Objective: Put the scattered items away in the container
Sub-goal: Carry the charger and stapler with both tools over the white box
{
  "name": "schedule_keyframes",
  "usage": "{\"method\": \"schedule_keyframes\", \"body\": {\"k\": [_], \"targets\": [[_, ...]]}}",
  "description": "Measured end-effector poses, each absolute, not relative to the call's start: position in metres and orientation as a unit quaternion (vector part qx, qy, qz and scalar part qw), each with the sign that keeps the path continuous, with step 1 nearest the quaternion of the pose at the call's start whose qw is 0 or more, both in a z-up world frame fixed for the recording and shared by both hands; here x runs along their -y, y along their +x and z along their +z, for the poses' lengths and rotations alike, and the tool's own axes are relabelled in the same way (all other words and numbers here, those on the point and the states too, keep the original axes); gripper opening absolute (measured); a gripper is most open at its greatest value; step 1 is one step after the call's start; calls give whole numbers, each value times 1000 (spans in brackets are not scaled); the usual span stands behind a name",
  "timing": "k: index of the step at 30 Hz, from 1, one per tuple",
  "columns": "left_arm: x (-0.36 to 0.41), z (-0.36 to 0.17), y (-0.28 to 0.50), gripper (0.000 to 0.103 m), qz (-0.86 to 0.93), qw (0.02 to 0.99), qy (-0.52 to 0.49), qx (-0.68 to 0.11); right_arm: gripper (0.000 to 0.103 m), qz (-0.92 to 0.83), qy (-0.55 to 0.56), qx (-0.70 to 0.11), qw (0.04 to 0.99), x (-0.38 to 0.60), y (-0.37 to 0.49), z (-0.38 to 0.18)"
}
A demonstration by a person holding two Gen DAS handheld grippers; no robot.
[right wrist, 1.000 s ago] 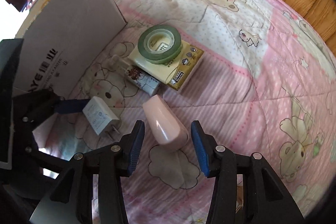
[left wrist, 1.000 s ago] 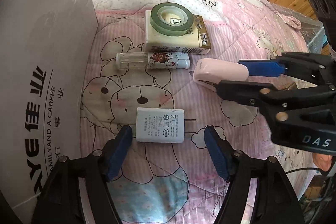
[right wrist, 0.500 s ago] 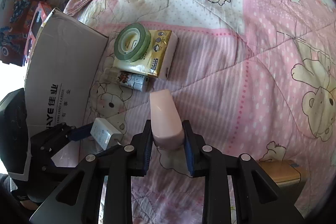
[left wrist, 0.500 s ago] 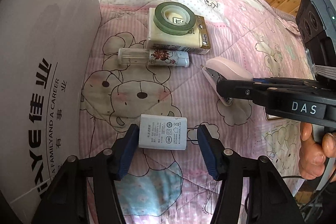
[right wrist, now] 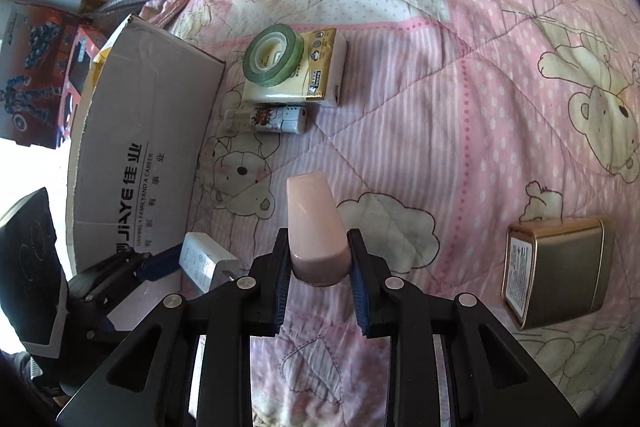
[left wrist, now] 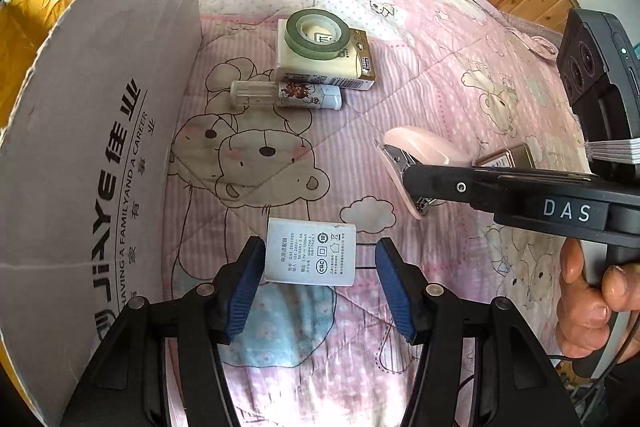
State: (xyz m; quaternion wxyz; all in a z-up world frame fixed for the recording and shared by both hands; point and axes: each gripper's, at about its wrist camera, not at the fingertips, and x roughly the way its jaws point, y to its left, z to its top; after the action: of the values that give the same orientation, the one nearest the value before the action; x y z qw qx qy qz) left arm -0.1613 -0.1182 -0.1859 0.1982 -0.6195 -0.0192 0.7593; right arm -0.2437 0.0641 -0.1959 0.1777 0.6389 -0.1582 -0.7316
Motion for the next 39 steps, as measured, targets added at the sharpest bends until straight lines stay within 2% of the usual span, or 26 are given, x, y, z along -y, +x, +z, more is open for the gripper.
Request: {"method": "schedule_keyframes", "body": {"k": [12, 39], "targets": [[101, -171, -151, 58, 764, 223, -604, 20, 28, -736, 636, 164, 163, -53, -201, -176], [141, -104, -84, 58, 797, 251, -549, 18, 28, -754, 632, 124, 132, -18, -92, -139]]}}
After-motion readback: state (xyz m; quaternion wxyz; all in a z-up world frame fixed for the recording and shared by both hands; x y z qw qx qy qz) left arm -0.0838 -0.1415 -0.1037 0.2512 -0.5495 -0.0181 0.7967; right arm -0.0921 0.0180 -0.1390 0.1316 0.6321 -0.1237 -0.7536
